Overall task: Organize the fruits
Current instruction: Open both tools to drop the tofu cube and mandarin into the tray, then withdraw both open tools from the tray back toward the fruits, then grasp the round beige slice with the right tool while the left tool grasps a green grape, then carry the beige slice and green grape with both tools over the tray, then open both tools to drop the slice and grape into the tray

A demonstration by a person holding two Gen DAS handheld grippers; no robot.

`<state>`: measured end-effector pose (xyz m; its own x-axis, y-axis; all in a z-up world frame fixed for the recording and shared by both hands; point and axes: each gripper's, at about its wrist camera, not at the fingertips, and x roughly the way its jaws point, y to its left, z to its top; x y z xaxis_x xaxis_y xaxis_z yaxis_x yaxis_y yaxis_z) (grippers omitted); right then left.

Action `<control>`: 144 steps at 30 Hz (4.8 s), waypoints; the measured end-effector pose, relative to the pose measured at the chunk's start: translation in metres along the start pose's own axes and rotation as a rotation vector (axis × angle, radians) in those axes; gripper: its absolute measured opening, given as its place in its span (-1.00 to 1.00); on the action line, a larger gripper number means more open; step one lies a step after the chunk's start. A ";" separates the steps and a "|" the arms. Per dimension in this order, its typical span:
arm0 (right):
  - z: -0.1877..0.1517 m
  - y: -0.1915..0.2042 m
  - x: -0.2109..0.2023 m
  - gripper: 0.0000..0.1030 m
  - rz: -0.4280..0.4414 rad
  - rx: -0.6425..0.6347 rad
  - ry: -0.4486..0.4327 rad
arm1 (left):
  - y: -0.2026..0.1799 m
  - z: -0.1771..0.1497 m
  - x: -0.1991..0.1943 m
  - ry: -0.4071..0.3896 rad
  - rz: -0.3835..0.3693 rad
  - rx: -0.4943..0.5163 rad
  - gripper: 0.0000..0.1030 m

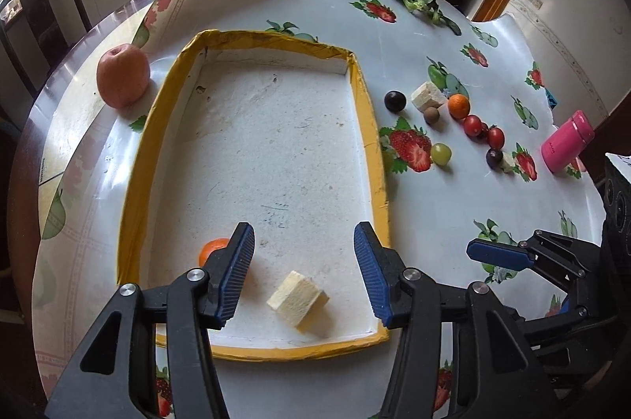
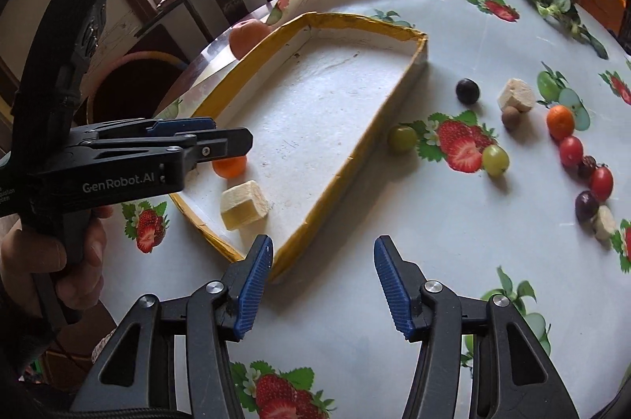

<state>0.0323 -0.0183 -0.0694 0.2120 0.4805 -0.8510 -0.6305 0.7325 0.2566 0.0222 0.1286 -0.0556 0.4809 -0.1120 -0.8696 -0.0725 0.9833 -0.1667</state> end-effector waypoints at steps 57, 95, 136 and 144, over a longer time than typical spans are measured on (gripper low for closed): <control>-0.021 -0.224 -0.040 -0.38 -0.267 0.345 -0.120 | -0.139 0.056 0.123 0.114 -0.091 0.196 -0.55; -0.022 -0.072 -0.061 -0.38 -0.107 0.211 -0.149 | -0.060 0.003 0.015 0.000 -0.064 0.055 -0.55; 0.063 0.056 0.082 -0.38 0.006 -0.098 0.039 | 0.060 0.019 0.061 0.070 0.053 -0.112 -0.55; 0.061 0.051 0.095 -0.18 0.001 -0.089 0.073 | 0.064 0.015 0.063 0.087 0.059 -0.122 -0.54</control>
<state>0.0659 0.0946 -0.1094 0.1586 0.4421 -0.8828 -0.6948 0.6853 0.2184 0.0614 0.1862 -0.1142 0.3951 -0.0715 -0.9158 -0.2067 0.9645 -0.1645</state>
